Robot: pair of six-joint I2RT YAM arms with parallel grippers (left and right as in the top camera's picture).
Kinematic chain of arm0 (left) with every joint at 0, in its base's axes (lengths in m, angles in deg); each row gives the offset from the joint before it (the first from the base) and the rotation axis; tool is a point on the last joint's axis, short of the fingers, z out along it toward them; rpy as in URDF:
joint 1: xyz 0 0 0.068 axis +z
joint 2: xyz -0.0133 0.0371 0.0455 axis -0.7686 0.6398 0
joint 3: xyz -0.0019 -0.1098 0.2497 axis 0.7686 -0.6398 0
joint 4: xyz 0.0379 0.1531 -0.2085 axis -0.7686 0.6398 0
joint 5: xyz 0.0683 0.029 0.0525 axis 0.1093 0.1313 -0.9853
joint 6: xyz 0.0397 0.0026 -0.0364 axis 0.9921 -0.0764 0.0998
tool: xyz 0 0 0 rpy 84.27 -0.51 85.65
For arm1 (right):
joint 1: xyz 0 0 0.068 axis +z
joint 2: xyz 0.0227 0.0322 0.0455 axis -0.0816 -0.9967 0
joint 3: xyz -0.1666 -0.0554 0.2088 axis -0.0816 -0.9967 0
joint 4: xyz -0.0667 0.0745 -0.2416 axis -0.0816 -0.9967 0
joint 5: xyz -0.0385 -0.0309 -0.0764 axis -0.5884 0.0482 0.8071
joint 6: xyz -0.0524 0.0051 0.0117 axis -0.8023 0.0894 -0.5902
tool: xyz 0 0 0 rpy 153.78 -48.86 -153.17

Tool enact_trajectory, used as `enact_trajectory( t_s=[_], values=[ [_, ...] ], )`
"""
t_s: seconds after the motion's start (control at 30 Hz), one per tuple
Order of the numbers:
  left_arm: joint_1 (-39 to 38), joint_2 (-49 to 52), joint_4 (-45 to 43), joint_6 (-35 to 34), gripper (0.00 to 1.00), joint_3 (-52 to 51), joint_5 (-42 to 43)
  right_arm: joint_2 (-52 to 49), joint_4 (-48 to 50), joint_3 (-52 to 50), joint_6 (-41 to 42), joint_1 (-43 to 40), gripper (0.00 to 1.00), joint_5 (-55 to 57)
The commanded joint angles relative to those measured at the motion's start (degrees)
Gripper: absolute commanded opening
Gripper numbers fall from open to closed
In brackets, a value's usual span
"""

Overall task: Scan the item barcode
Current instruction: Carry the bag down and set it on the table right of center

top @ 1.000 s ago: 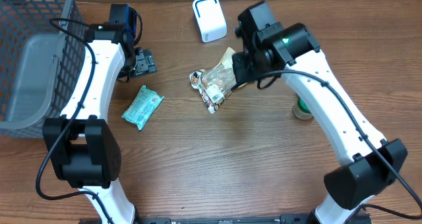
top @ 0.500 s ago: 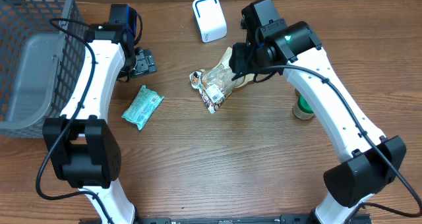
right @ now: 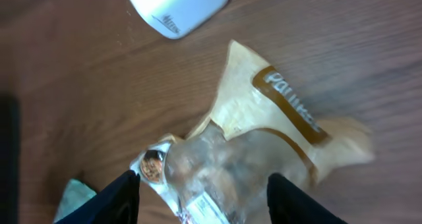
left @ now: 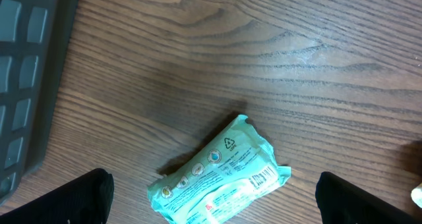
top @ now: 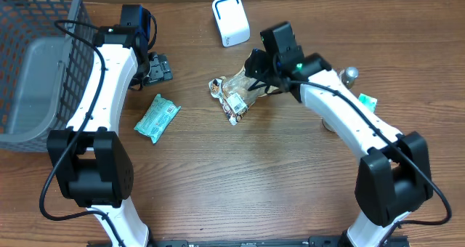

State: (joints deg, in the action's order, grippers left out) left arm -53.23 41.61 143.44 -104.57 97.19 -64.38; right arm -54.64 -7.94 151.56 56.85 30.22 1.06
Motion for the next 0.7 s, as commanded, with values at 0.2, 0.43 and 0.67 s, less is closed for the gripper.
enact_trajectory(
  t_s=[0.2,0.43,0.67],
  values=[
    [-0.35,0.44,-0.02,0.87,1.00,1.09,-0.76,-1.36,23.39,-13.38,1.22,2.36,0.46,-1.75],
    [-0.37,0.44,-0.02,0.87,1.00,1.09,-0.76,-7.45,31.12,-13.84,1.20,5.42,0.37,-1.70],
    [-0.39,0.44,-0.02,0.87,1.00,1.09,-0.76,-11.41,29.31,-13.84,1.20,6.03,0.34,0.68]
  ],
)
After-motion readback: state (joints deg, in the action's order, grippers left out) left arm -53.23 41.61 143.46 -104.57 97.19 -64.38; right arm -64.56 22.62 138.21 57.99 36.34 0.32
